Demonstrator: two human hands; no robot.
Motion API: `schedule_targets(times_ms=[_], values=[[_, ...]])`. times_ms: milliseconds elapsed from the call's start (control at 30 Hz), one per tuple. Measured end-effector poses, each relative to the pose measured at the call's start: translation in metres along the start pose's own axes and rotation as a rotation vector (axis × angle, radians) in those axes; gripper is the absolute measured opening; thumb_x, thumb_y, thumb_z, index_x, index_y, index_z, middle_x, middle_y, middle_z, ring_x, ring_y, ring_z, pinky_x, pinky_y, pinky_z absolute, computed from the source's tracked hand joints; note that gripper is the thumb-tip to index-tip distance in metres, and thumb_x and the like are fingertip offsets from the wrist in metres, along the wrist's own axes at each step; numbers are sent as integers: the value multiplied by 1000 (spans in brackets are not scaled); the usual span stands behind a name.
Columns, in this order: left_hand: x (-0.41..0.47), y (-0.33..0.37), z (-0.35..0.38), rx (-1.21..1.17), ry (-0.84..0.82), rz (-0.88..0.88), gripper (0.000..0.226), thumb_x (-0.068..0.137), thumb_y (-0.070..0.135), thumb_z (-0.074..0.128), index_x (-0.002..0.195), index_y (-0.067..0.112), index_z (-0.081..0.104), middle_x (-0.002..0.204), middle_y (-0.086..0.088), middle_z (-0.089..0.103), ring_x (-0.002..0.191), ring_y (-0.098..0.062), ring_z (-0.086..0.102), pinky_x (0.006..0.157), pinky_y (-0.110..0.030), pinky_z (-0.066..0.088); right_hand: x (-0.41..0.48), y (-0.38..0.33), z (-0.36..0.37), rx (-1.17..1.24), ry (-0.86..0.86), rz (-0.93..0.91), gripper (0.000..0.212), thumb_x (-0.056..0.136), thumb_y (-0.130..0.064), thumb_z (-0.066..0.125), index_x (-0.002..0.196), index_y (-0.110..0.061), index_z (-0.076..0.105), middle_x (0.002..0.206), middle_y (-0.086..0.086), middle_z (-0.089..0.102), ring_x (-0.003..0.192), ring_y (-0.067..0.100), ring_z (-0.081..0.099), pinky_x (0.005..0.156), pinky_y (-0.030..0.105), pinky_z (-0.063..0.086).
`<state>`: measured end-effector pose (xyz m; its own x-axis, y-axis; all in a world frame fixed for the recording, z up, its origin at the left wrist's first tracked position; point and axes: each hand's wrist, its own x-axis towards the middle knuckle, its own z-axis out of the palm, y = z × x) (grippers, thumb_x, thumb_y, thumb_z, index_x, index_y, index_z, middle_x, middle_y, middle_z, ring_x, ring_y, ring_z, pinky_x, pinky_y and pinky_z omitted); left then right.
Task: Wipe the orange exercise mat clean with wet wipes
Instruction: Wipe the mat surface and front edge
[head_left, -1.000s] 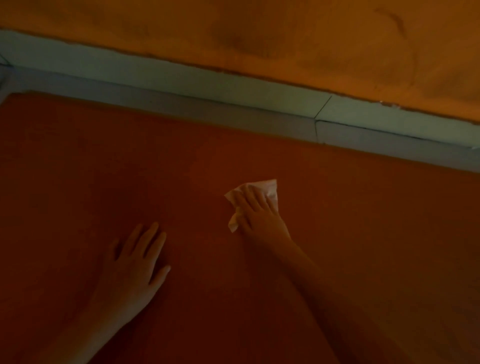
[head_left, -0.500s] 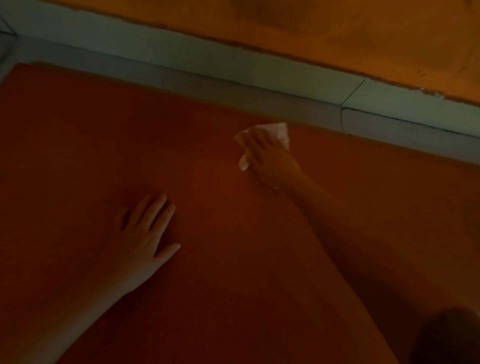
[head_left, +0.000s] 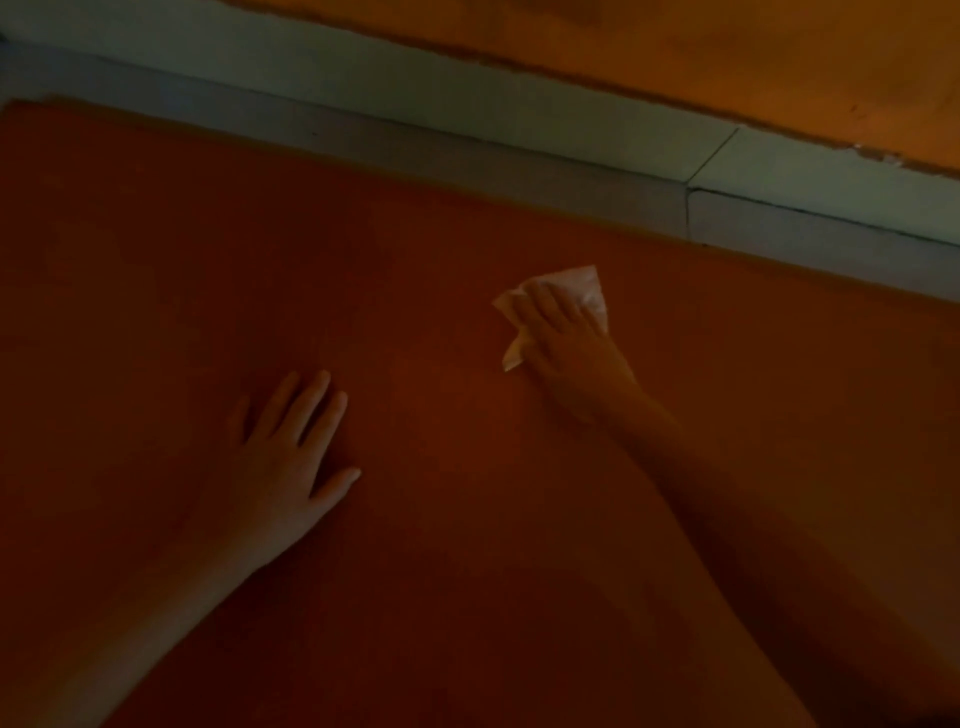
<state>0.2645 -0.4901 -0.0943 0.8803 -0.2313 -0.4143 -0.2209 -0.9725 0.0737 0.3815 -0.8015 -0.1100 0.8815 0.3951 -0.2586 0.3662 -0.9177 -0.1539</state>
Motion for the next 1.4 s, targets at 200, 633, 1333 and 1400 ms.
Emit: schedule_targets(times_ms=[200, 633, 1333, 1400], values=[[-1, 4, -6, 12, 27, -10, 78, 93, 66, 23, 147, 11, 35, 157, -11, 23, 144, -31, 21, 109, -60, 29, -1, 20, 5, 99, 64, 477, 61, 102, -30, 30, 154, -24, -2, 160, 5, -14, 145, 31, -16, 115, 60, -7], [-43, 39, -12, 36, -167, -79, 75, 98, 57, 27, 154, 21, -7, 159, -3, -20, 147, -26, -14, 120, -46, 2, -131, -5, 28, -23, -38, 250, 60, 99, -30, 25, 153, -25, -1, 161, 4, -8, 147, 25, -13, 112, 45, -13], [-117, 66, -4, -8, -301, 80, 66, 100, 56, 22, 155, 26, 1, 161, 0, -14, 148, -23, -11, 120, -50, 1, -300, -120, 46, 215, -301, 180, 60, 95, -42, 5, 149, -19, -8, 148, -4, -22, 133, 16, -27, 110, 43, -15], [-122, 64, -6, -4, -326, 83, 67, 99, 57, 22, 155, 25, 1, 161, 0, -14, 148, -22, -10, 120, -51, 2, -319, -111, 43, 169, -369, 190, 57, 101, -34, 18, 152, -15, 0, 156, 2, -15, 143, 22, -19, 117, 49, -7]])
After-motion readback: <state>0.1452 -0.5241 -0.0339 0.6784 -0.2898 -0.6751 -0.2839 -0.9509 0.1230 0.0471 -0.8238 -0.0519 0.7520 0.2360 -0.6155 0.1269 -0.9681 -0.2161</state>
